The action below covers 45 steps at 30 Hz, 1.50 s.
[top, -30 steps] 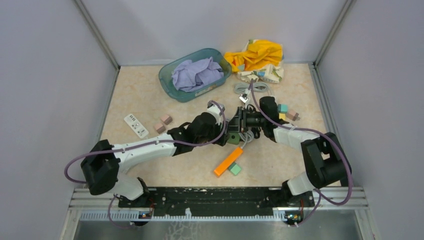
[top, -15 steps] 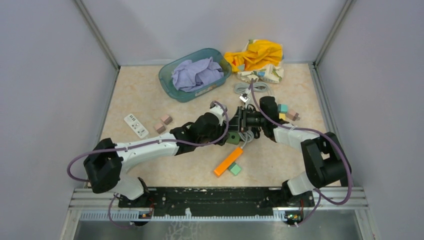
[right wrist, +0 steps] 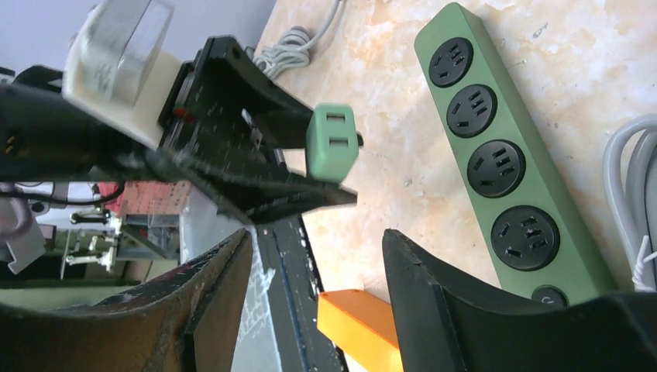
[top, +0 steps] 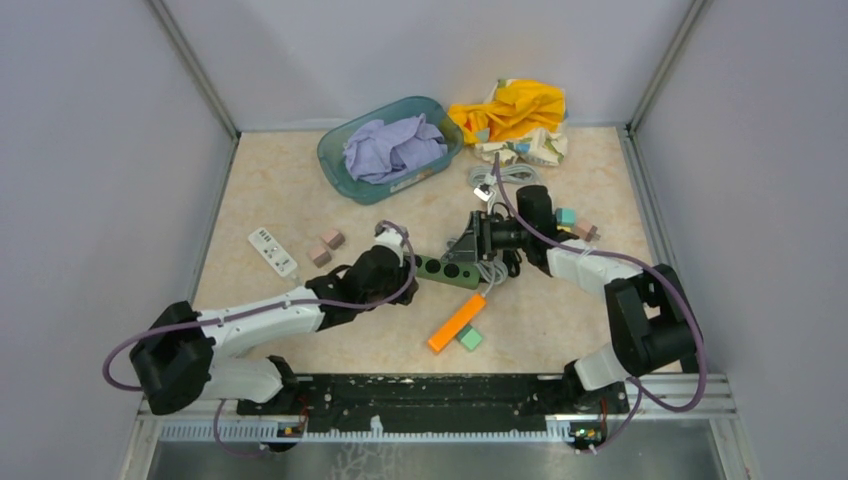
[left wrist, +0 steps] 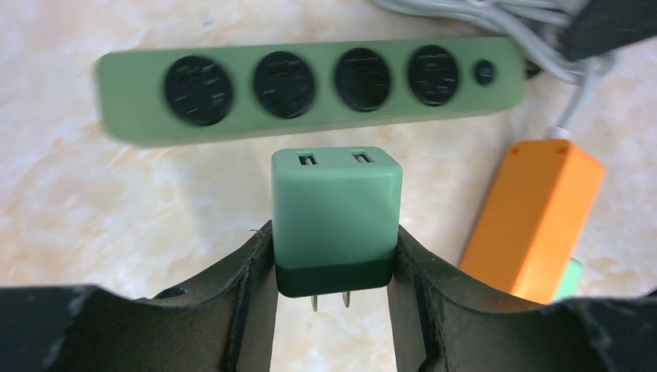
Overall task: Pull the plug off the socket
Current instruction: Place the plug at the center of the board.
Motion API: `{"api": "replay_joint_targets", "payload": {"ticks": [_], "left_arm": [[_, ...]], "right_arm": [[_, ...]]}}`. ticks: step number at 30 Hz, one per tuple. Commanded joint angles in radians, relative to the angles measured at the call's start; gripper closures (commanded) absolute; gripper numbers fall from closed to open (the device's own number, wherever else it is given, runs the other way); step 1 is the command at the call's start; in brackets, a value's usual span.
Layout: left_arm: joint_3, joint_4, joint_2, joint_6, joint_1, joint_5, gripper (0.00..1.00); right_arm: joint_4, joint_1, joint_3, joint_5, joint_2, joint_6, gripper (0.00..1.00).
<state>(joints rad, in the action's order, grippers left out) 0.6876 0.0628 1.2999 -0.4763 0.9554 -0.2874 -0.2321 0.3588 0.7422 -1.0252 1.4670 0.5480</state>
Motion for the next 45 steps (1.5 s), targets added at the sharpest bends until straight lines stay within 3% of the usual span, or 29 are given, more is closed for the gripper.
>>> {"api": "replay_joint_targets", "payload": {"ticks": [1,8,23,31,34,37,42,45], "left_arm": [[-0.079,0.011,-0.092,-0.104,-0.088,-0.048,1.0],[-0.182,0.079,-0.194,-0.198,-0.262,-0.035,1.0],[-0.279,0.074,-0.207,-0.268,-0.479,-0.029,1.0],[-0.257,0.101,-0.136,-0.3,-0.546,-0.041,0.91],[-0.23,0.132,-0.1,-0.312,-0.554,-0.056,0.78],[-0.206,0.164,-0.082,-0.324,-0.56,-0.074,0.55],[-0.2,0.193,-0.099,-0.345,-0.562,-0.089,0.06],[-0.205,0.195,-0.125,-0.345,-0.563,-0.088,0.0]], "right_arm": [[0.059,-0.005,0.062,-0.004,-0.045,-0.102,0.37],[0.078,-0.026,0.063,0.01,-0.068,-0.13,0.36],[0.088,-0.039,0.06,0.019,-0.084,-0.156,0.36],[0.088,-0.047,0.059,0.021,-0.092,-0.158,0.35],[0.089,-0.051,0.059,0.021,-0.095,-0.161,0.35],[0.091,-0.052,0.059,0.021,-0.098,-0.163,0.35],[0.093,-0.056,0.059,0.022,-0.102,-0.168,0.35],[0.094,-0.058,0.06,0.022,-0.103,-0.169,0.35]]}}
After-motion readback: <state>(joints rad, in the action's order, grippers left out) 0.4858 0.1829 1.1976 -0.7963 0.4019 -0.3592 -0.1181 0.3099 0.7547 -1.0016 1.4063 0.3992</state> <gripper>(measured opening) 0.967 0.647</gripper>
